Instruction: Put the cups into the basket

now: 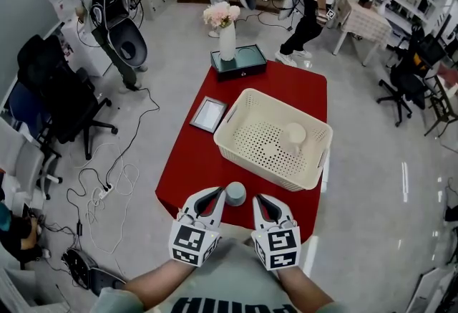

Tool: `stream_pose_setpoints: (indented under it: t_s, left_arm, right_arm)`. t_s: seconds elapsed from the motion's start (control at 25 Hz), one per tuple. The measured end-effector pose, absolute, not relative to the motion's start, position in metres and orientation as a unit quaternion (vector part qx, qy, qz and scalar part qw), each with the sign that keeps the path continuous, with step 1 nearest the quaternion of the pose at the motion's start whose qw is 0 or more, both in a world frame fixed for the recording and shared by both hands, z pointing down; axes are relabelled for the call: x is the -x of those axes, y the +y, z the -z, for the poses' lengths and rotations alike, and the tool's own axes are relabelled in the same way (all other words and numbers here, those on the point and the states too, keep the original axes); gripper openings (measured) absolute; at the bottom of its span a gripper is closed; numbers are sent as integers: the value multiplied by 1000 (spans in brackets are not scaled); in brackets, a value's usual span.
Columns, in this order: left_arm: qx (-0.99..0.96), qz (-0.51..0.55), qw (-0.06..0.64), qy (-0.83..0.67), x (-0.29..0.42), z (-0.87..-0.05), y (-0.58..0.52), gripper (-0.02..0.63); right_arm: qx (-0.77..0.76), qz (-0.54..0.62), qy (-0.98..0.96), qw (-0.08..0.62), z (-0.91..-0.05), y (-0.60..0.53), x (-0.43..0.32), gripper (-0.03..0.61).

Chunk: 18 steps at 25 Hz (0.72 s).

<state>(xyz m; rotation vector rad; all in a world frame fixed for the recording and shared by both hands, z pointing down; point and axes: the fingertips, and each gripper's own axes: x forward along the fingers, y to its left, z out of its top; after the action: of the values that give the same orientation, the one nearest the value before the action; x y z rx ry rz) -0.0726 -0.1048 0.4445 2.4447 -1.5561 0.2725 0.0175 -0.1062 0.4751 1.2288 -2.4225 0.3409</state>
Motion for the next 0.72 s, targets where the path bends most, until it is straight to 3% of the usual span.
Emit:
stream_pose_setpoints:
  t_s: [0.72]
  left_arm:
    - [-830,-87,118,-538,77,-446,-106,8]
  right_arm:
    - [-434,-127,-868,205,-478,-109,-13,22]
